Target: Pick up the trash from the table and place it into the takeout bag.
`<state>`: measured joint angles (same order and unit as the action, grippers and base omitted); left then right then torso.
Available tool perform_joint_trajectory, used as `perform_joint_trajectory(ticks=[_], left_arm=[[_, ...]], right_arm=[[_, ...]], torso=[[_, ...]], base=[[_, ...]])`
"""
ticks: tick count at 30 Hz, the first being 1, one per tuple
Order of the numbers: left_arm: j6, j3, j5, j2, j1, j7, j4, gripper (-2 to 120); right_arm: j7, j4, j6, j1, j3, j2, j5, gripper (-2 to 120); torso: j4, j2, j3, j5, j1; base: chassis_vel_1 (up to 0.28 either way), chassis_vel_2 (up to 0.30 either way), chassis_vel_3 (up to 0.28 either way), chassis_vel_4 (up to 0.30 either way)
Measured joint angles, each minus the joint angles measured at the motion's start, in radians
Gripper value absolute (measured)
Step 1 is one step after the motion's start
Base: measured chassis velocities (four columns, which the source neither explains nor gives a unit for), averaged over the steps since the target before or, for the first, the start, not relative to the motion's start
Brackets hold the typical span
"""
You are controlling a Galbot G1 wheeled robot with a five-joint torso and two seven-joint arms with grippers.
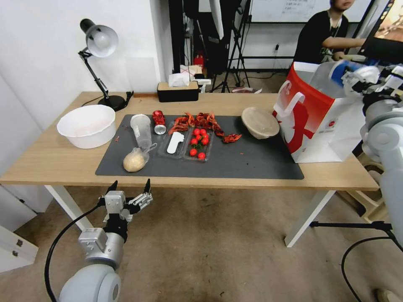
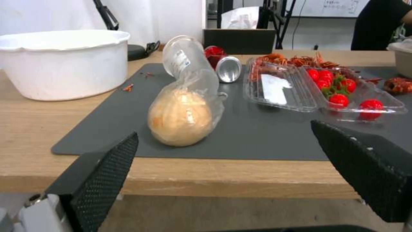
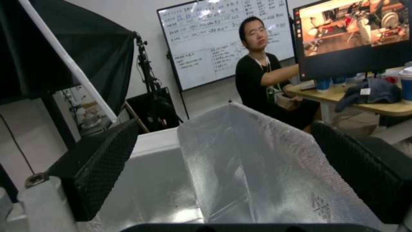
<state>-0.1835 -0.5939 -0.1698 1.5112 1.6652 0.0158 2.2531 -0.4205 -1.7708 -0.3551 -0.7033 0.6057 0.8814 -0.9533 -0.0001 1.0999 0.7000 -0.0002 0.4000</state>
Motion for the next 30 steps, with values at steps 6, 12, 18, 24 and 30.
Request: perform_joint_trajectory(ticks=[6, 12, 18, 24, 30], left_arm=[[0.0, 0.001, 0.0, 0.0, -0.001, 0.0, 0.0, 100], [0.0, 0.001, 0.0, 0.0, -0.001, 0.0, -0.001, 100], [0.003, -0.002, -0.001, -0.002, -0.001, 0.001, -0.001, 100], [0.01, -0.003, -0.003, -0.004, -0.001, 0.0, -0.003, 100], [0.03, -0.004, -0.003, -0.01, -0.004, 0.0, -0.016, 100]], right_arm=[[0.0, -0.002, 0.002, 0.0, 0.001, -0.003, 0.002, 100], [0.076, -0.018, 0.074, -0.001, 0.007, -0.007, -0.019, 100], [0.225, -0.127, 0.157, -0.076, 0.021, -0.012, -0.079, 100], [0.403, -0.346, 0.223, -0.313, 0.021, 0.022, -0.024, 100], [0.436, -0.445, 0.29, -0.56, -0.03, 0.128, 0.262, 100]], torso=[[0.0, 0.0, 0.0, 0.0001, 0.0], [0.0002, 0.0, 0.0, 0.0001, 0.0], [0.0002, 0.0, 0.0, -0.0001, 0.0], [-0.0001, 0.0, 0.0, -0.0002, 0.0], [0.0001, 0.0, 0.0, 0.0001, 0.0]], base=[[0.0, 0.0, 0.0, 0.0], [0.0, 0.0, 0.0, 0.0], [0.0, 0.0, 0.0, 0.0], [0.0, 0.0, 0.0, 0.0], [0.0, 0.0, 0.0, 0.0]])
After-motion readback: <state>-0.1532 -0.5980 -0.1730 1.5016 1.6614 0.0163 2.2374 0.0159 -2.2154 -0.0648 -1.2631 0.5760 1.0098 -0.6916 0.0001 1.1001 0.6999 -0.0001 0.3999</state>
